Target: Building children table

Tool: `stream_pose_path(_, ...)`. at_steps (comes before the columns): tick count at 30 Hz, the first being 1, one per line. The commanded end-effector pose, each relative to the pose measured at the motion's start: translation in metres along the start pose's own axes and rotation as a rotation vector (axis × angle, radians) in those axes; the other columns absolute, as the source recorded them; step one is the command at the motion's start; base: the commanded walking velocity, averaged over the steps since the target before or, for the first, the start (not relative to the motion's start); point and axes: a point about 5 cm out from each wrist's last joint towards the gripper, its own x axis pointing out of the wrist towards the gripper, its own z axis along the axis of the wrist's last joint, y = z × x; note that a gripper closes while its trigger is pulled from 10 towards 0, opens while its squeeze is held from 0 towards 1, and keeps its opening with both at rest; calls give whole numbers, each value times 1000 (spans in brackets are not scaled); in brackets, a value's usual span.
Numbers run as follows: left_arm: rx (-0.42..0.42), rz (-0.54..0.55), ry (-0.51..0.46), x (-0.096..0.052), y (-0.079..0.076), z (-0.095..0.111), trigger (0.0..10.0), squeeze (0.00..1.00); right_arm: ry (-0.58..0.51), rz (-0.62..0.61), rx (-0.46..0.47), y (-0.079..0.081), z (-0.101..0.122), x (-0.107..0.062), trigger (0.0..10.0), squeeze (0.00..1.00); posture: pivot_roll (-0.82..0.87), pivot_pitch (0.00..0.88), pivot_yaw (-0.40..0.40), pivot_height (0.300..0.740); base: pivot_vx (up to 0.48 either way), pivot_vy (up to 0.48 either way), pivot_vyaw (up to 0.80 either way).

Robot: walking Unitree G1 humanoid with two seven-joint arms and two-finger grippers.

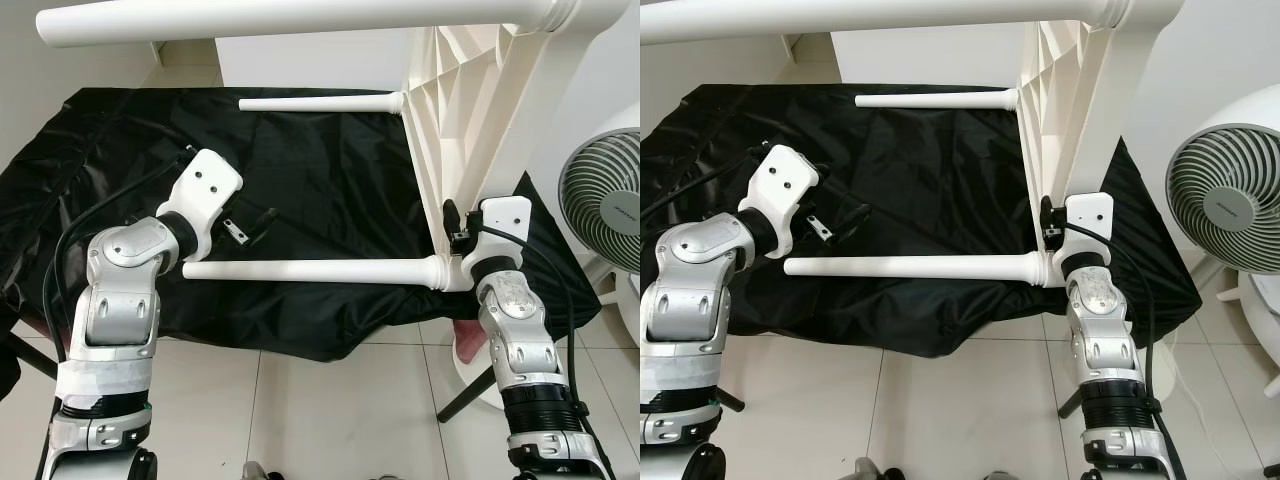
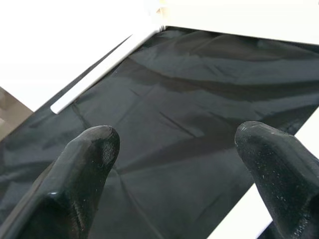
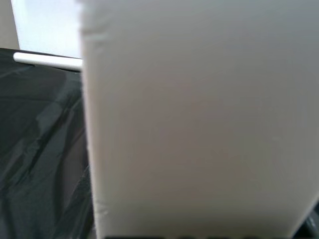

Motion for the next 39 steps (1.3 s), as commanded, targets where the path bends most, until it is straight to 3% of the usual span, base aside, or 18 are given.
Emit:
stream_pose_path(1, 62, 204, -1, 0, 11, 5, 10000, 0, 38, 73, -48, 23, -8, 3, 10000, 0, -49, 75, 53, 740, 0, 0, 0)
stream_pose_path(6, 105, 213, -8, 0, 11, 10, 10000, 0, 47, -18, -34, 26, -8, 6, 10000, 0, -40, 73, 48, 740, 0, 0, 0)
stream_pose_path(7, 113, 217, -6, 0, 11, 10, 10000, 247, 44, -54, -32, 25, -8, 4, 10000, 1000, -40, 73, 48, 740, 0, 0, 0)
stream_pose_path(8, 113, 217, -6, 0, 11, 10, 10000, 247, 44, -54, -32, 25, -8, 4, 10000, 1000, -40, 73, 48, 740, 0, 0, 0)
stream_pose_path(9, 118, 224, -1, -2, 11, 9, 10000, 125, 14, -54, -23, 23, -4, 1, 10000, 0, -39, 74, 47, 740, 0, 0, 0)
stream_pose_path(12, 124, 230, 5, -2, 12, 8, 10000, 82, -19, -39, -5, 21, 1, -1, 10000, 0, -39, 74, 47, 740, 0, 0, 0)
stream_pose_path(13, 129, 230, 13, -3, 12, 5, 10000, 0, -59, -13, 9, 18, 8, -5, 10000, 0, -42, 75, 44, 740, 0, 0, 0)
stream_pose_path(16, 120, 233, 28, -4, 11, -1, 10000, 0, -97, 33, 1, 10, 14, -17, 10000, 0, -56, 79, 46, 740, 0, 0, 0)
stream_pose_path(20, 118, 234, 31, -4, 10, -2, 10000, 0, -98, 41, 0, 7, 15, -21, 10000, 0, -58, 79, 47, 740, 0, 0, 0)
stream_pose_path(21, 116, 235, 34, -4, 10, -4, 10000, 0, -94, 60, 0, 7, 14, -25, 10000, 1000, -62, 80, 48, 740, 0, 0, 0)
stream_pose_path(23, 116, 239, 34, -4, 10, -5, 10000, 0, -88, 66, 11, 7, 12, -28, 10000, 1000, -65, 81, 50, 740, 0, 0, 0)
stream_pose_path(24, 109, 242, 32, -4, 10, -7, 10000, 0, -90, 85, 33, 8, 13, -32, 10000, 0, -66, 81, 50, 740, 0, 0, 0)
stream_pose_path(31, 94, 243, 16, -7, 9, -9, 10000, 0, -66, 97, 80, 9, 11, -48, 10000, 0, -70, 83, 47, 740, 0, 0, 0)
stream_pose_path(33, 81, 243, -14, -10, 9, -5, 10000, 0, -42, 93, 96, 8, 8, -63, 10000, 0, -71, 85, 45, 740, 0, 0, 0)
stream_pose_path(38, 68, 257, -35, -15, 11, -1, 10000, 0, -19, 96, 104, 8, 5, -79, 10000, 0, -69, 86, 42, 740, 0, 0, 0)
stream_pose_path(39, 79, 266, -36, -17, 11, 1, 10000, 0, 2, 109, 109, 9, 3, -90, 10000, 0, -70, 86, 40, 740, 0, 0, 0)
